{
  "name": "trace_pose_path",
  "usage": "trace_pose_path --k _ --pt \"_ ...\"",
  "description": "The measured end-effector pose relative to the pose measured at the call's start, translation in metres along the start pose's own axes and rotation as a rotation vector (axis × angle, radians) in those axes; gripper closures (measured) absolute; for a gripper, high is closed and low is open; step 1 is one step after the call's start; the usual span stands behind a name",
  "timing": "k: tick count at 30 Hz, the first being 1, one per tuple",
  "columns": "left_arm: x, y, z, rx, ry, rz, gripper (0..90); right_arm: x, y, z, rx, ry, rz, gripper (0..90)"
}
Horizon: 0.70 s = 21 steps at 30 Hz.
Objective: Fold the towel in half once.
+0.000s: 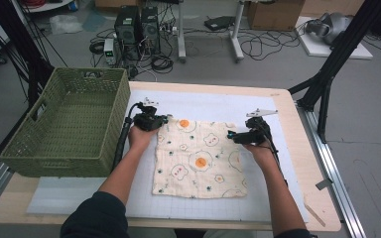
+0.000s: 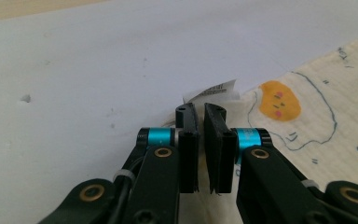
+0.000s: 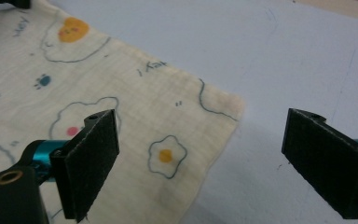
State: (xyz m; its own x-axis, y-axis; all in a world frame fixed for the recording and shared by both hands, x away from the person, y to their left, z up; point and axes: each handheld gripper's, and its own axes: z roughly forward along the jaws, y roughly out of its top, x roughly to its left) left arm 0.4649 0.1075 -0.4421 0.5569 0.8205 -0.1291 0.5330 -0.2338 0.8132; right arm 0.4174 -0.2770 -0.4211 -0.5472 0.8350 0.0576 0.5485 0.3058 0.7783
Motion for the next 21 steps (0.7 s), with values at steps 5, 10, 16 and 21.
trace_pose_path --k 5,10,16,21 --pt "-0.001 0.001 -0.002 -0.007 -0.003 0.007 83.8 -0.014 -0.002 0.018 0.014 -0.062 0.053 10.8" --pt "0.002 0.003 -0.008 -0.025 -0.004 -0.010 83.7 -0.020 0.002 0.032 0.061 -0.088 0.064 22.5" --pt "0.001 0.003 -0.010 -0.014 -0.008 -0.002 83.7 -0.013 0.016 0.046 0.091 -0.056 0.002 39.6" --pt "0.001 0.001 -0.011 -0.028 0.000 -0.002 83.8 -0.012 0.014 0.052 0.111 -0.064 0.018 47.9"
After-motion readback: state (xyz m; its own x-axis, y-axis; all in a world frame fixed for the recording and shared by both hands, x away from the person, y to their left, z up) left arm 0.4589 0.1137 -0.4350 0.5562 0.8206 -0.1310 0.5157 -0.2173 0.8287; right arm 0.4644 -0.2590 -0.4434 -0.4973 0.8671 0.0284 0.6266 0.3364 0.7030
